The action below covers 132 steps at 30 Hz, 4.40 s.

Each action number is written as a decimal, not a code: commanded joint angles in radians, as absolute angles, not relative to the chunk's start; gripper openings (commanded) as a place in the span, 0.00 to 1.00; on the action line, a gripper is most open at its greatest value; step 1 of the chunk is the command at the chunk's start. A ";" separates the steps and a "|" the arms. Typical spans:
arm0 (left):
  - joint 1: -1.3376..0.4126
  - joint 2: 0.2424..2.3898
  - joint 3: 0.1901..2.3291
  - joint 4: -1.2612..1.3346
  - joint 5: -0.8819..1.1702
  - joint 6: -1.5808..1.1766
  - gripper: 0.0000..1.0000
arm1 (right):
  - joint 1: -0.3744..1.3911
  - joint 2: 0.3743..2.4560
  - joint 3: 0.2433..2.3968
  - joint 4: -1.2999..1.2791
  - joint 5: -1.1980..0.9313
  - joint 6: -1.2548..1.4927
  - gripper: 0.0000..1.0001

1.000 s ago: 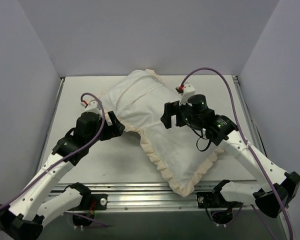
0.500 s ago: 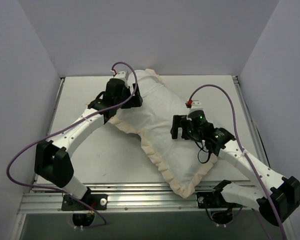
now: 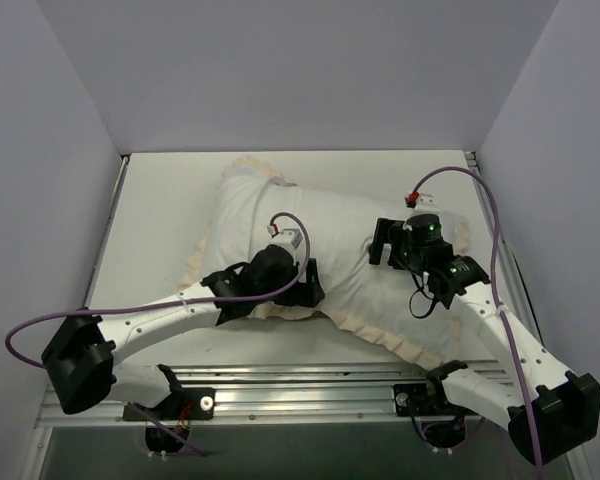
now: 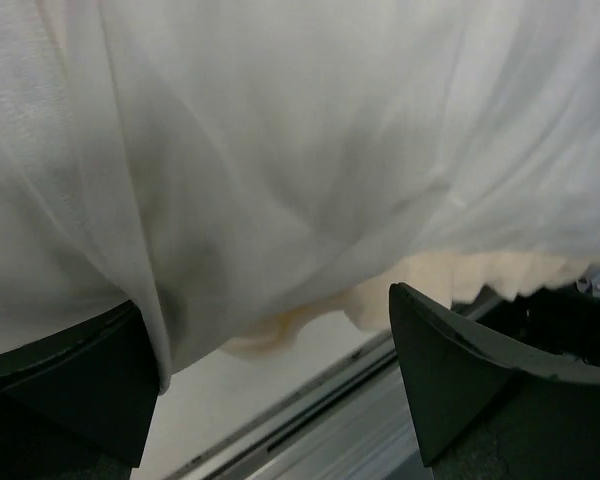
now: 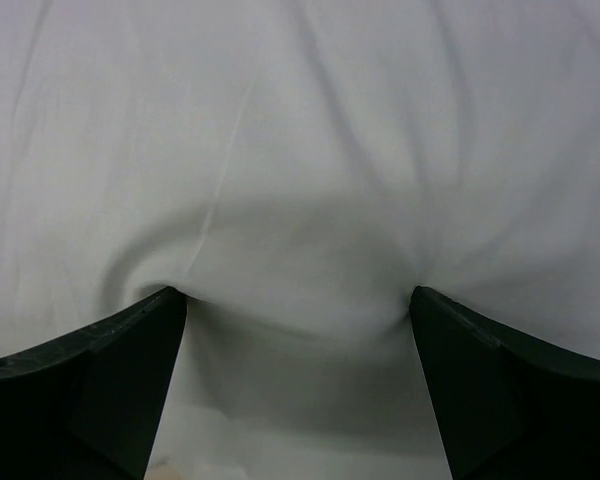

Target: Remove the pillowcase from the pillow

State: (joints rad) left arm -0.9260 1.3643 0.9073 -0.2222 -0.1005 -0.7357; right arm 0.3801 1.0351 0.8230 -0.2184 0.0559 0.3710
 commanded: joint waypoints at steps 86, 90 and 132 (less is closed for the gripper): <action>-0.230 1.740 1.116 -0.221 0.185 -0.690 0.66 | 0.600 1.299 0.719 0.429 -0.249 0.403 0.00; -0.271 1.710 1.054 -0.172 0.357 -0.747 0.68 | 0.600 1.315 0.753 0.495 -0.192 0.428 0.00; -0.296 1.592 1.149 0.204 0.735 -0.960 0.23 | 0.744 1.541 1.413 0.055 -0.138 0.210 0.96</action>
State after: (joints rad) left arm -0.2646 1.6634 1.0836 0.2676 0.6857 -1.0435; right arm 0.7219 1.4811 1.3468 0.0635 -0.1120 0.2188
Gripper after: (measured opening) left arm 0.238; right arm 0.950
